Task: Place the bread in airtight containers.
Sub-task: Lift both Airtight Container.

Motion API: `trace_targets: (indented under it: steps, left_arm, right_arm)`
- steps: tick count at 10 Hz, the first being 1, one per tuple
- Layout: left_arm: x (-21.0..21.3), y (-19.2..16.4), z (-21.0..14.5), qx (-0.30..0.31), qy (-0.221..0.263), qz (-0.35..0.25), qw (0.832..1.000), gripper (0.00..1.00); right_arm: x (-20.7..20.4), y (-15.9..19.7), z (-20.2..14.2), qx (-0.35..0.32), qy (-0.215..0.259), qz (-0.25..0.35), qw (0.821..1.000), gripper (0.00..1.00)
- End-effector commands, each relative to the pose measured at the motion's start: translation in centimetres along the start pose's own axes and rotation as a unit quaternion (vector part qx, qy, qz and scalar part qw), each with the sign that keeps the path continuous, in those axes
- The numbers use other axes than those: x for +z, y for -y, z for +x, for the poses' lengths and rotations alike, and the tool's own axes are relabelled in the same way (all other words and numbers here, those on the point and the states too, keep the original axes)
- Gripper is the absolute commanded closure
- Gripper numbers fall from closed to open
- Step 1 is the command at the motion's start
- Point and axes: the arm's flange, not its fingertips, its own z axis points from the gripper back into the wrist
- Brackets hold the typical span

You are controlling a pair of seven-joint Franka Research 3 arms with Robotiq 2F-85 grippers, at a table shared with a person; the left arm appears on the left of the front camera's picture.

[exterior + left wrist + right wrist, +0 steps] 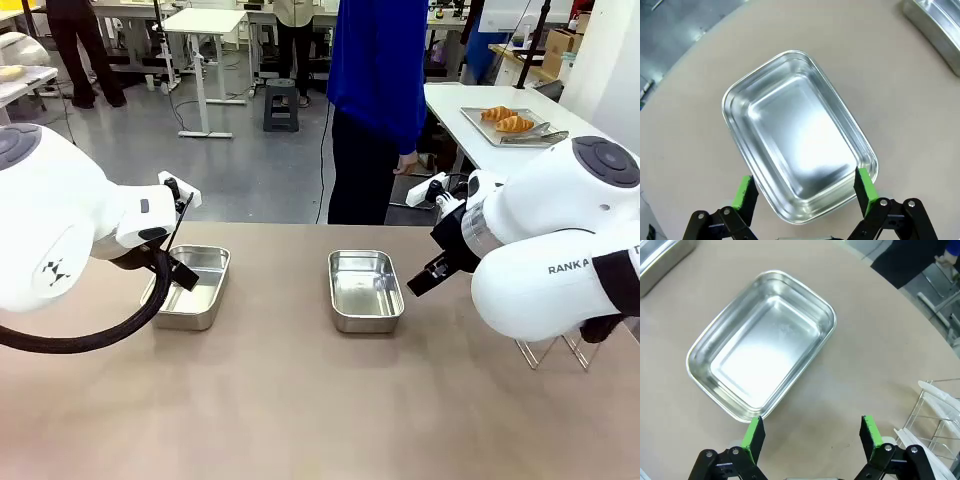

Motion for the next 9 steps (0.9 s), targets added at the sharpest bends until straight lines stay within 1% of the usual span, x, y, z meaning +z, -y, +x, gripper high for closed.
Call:
trace_targets:
  steps: [1,9]
  left_arm:
    - [0.01,0.0,0.01,0.0,0.0,0.0,1.0,0.0]
    - [0.01,0.0,0.01,0.0,0.0,0.0,1.0,0.0]
  right_arm:
    - [0.0,0.0,0.0,0.0,0.0,0.0,1.0,0.0]
    - [0.0,0.0,0.0,0.0,0.0,0.0,1.0,0.0]
